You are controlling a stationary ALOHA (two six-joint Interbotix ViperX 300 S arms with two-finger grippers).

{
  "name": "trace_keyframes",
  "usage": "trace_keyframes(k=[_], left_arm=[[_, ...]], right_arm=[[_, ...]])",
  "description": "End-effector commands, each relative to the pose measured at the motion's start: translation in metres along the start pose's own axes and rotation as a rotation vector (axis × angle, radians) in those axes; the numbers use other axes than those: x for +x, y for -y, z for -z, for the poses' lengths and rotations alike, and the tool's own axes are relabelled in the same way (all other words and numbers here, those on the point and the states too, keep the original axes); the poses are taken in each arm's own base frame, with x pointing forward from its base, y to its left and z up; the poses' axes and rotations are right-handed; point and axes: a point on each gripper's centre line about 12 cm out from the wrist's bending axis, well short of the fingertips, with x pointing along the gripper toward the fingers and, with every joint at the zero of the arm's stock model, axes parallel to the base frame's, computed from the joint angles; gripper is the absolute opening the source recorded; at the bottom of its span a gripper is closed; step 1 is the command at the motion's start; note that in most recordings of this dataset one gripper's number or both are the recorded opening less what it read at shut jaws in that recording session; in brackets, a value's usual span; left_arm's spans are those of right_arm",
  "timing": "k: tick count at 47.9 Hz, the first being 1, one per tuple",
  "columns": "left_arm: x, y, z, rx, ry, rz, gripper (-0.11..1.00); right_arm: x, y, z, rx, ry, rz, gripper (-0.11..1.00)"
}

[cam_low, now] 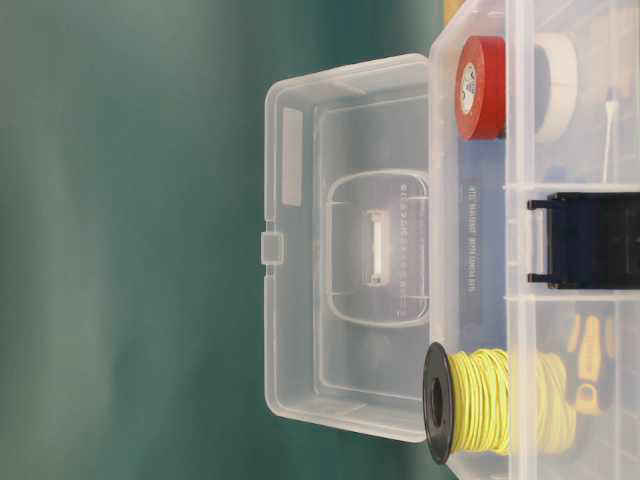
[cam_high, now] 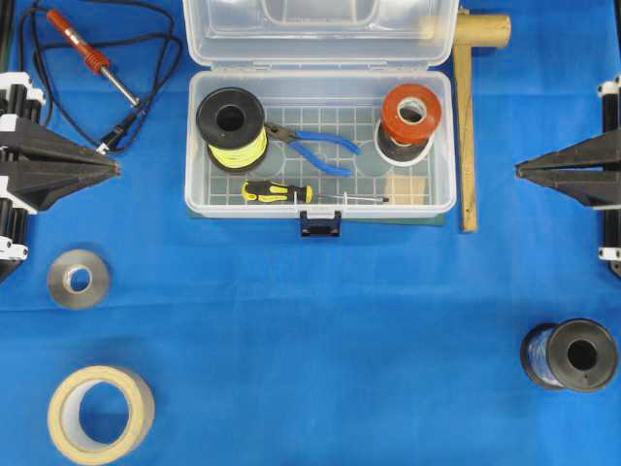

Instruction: Pick the nipper from the toolbox among several items.

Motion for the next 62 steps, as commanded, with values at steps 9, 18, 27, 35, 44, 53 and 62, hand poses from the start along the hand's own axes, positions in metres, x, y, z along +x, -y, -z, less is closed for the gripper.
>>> trace_keyframes(k=[9, 18, 27, 35, 44, 53, 62], left_arm=[[0.003, 0.0, -0.009, -0.024, 0.024, -0.005, 0.0], [0.003, 0.0, -0.007, -0.033, 0.018, -0.003, 0.0], [0.004, 0.0, -0.006, -0.034, 0.011, -0.003, 0.0], [0.004, 0.0, -0.005, -0.034, 0.008, -0.005, 0.0], [0.004, 0.0, -0.003, -0.037, 0.0, -0.004, 0.0], [0.004, 0.0, -0.002, -0.037, -0.002, -0.004, 0.0], [0.004, 0.0, -0.001, -0.039, -0.008, -0.004, 0.0]], right_arm=[[0.031, 0.016, -0.008, 0.033, -0.145, 0.071, 0.0], [0.071, 0.051, 0.008, 0.085, -0.403, 0.195, 0.0], [0.113, 0.076, 0.033, 0.1, -0.594, 0.246, 0.01], [0.149, 0.092, 0.06, 0.113, -0.752, 0.26, 0.33], [0.178, 0.104, 0.093, 0.098, -0.861, 0.263, 0.72], [0.196, 0.118, 0.133, 0.113, -0.944, 0.279, 0.66], [0.206, 0.127, 0.163, 0.127, -1.001, 0.288, 0.65]])
